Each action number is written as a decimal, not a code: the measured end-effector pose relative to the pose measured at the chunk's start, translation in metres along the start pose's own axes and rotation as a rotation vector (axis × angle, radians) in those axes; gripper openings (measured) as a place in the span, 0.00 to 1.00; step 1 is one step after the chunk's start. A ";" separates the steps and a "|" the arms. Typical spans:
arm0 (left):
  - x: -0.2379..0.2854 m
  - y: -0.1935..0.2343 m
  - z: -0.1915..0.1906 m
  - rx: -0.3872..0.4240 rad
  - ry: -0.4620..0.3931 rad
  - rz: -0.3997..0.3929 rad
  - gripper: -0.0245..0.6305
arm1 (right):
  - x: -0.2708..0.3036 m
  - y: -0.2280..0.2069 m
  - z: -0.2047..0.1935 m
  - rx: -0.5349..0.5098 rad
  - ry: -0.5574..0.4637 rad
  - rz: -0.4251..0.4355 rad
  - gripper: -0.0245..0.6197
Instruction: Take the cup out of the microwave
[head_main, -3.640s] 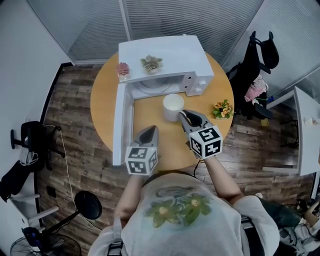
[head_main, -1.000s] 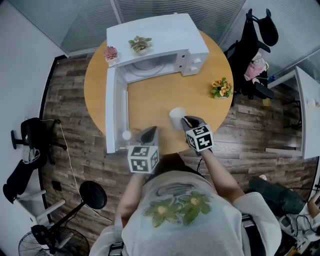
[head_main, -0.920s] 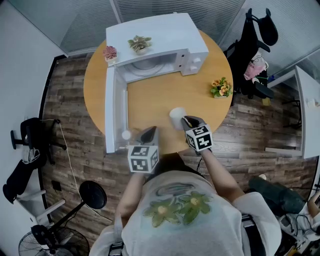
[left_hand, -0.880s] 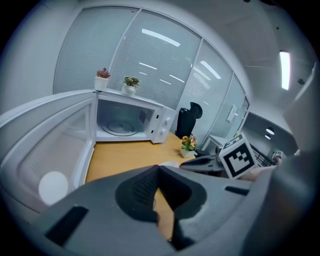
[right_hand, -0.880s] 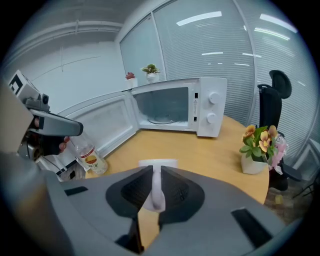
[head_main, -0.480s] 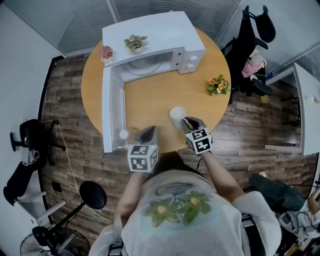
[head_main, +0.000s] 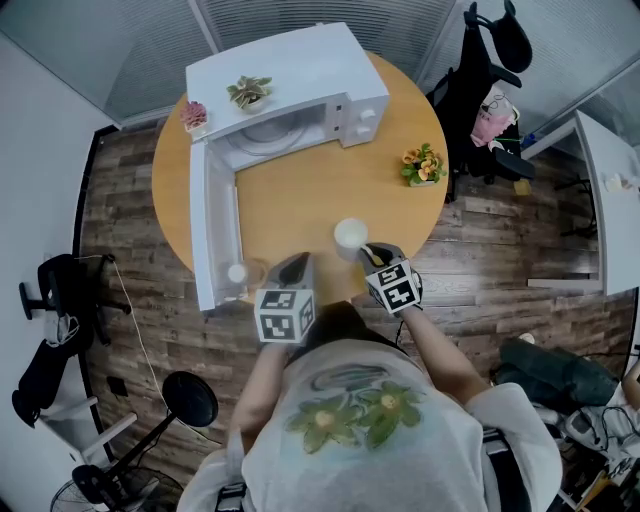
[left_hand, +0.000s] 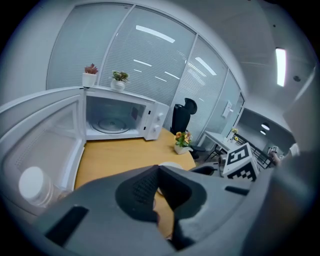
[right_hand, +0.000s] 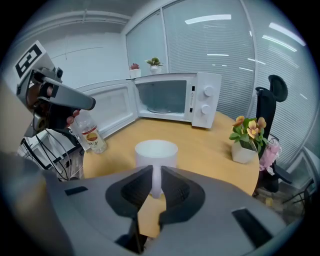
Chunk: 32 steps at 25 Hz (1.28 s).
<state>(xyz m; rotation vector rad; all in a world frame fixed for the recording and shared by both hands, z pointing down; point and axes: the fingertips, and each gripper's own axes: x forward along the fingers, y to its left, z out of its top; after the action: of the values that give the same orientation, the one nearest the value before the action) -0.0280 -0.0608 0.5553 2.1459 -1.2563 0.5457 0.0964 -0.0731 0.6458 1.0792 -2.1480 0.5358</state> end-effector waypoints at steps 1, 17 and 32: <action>0.001 -0.002 0.000 0.004 0.001 -0.003 0.04 | 0.000 0.000 -0.003 0.004 0.010 0.002 0.14; 0.009 -0.018 -0.005 0.035 0.026 -0.030 0.04 | 0.004 0.006 -0.037 -0.021 0.107 0.044 0.14; 0.012 -0.023 -0.012 0.048 0.046 -0.044 0.04 | -0.002 0.008 -0.041 0.018 0.122 0.088 0.14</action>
<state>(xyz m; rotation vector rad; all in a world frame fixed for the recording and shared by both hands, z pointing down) -0.0025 -0.0512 0.5649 2.1824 -1.1796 0.6091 0.1064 -0.0428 0.6720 0.9402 -2.0948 0.6460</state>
